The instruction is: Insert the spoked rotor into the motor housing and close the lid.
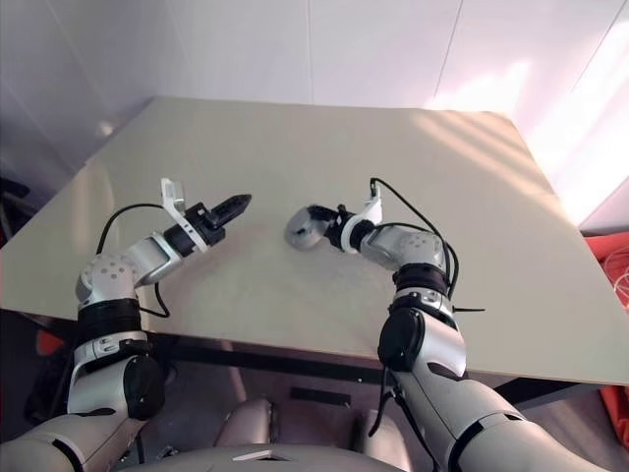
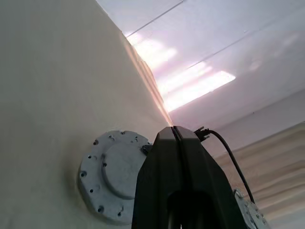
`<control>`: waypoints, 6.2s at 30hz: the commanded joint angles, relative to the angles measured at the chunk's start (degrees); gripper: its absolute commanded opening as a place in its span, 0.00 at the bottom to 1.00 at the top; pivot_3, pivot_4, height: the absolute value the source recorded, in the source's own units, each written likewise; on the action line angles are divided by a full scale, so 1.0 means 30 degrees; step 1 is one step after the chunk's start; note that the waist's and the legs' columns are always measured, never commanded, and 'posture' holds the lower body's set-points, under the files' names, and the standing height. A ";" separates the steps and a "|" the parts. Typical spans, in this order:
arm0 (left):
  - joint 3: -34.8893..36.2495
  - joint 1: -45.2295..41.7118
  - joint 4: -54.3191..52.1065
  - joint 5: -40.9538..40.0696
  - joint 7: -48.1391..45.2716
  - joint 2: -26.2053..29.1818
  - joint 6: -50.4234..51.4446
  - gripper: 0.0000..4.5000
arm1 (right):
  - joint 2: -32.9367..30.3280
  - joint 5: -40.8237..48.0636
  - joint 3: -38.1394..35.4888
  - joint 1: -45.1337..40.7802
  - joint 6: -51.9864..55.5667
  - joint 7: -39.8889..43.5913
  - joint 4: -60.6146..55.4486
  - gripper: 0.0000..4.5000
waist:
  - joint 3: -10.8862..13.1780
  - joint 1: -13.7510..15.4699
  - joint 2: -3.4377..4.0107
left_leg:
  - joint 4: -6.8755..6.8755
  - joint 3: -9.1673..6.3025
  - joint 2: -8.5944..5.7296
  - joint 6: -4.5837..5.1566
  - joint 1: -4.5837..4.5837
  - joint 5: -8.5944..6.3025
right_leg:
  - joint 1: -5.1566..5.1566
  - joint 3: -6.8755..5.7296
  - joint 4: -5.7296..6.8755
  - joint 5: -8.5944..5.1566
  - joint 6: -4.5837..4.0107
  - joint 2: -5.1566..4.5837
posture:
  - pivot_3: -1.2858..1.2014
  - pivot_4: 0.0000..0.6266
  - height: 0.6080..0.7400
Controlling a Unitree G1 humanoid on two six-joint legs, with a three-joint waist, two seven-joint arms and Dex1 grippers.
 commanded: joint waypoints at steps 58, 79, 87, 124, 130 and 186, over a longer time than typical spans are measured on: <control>0.2930 -0.1169 0.5037 -1.2258 0.6150 -0.2155 0.3714 1.00 | 0.1851 1.3898 0.2402 0.0018 0.2604 -0.6588 -0.5191 0.44 | 0.0002 0.0061 -0.0007 | 0.0112 -0.0029 0.0002 0.0036 -0.0187 -0.0022 | -0.0094 -0.0084 0.0034 0.0090 0.0149 0.0013 | 0.52 0.00 1.00; 0.1731 -0.1087 0.3950 -1.2422 0.5318 -0.2092 0.2829 0.47 | 0.1404 1.4315 0.3633 0.0459 0.2347 -0.6164 -0.5651 0.44 | 0.0001 0.0067 -0.0008 | 0.0140 -0.0041 0.0002 0.0028 -0.0193 -0.0017 | -0.0080 -0.0093 0.0039 0.0098 0.0163 0.0012 | 0.52 0.00 1.00; 0.1709 -0.1019 0.3954 -1.2618 0.5481 -0.2131 0.2467 0.47 | 0.0784 1.2793 0.4992 0.0798 0.2199 -0.4256 -0.6350 0.44 | 0.0001 0.0069 -0.0008 | 0.0148 -0.0042 0.0002 0.0028 -0.0194 -0.0017 | -0.0079 -0.0095 0.0047 0.0098 0.0163 0.0012 | 0.52 0.00 1.00; 0.4352 -0.0365 0.6726 -0.4138 0.5331 0.1407 -1.1632 0.47 | -0.0648 0.7778 0.5817 0.1427 -0.2268 -0.1807 -0.6446 0.94 | -0.0006 0.0057 -0.0097 | 0.0206 -0.0060 0.0015 -0.0012 -0.0180 0.0007 | -0.0041 -0.0123 0.0100 0.0098 0.0172 0.0008 | 0.52 0.00 1.00; 0.5027 -0.1000 0.9051 -0.3851 0.5982 0.1744 -1.2156 0.47 | -0.0588 0.7534 0.5834 0.1475 -0.2238 -0.1687 -0.6387 0.94 | -0.0010 0.0037 -0.0153 | 0.0208 -0.0063 0.0016 -0.0020 -0.0175 0.0013 | -0.0042 -0.0123 0.0117 0.0098 0.0170 0.0008 | 0.52 0.00 1.00; -0.8745 -0.0155 0.1572 0.6963 -0.4779 0.2961 -1.6632 0.99 | -0.7587 -0.9110 1.5287 0.5272 -1.7808 0.9185 -0.6403 0.95 | -0.0010 -0.0033 -0.0234 | 0.0182 -0.0034 -0.0091 -0.0171 0.0062 0.0099 | -0.0045 -0.0255 0.0334 0.0111 -0.0035 -0.0282 | 0.52 0.00 1.00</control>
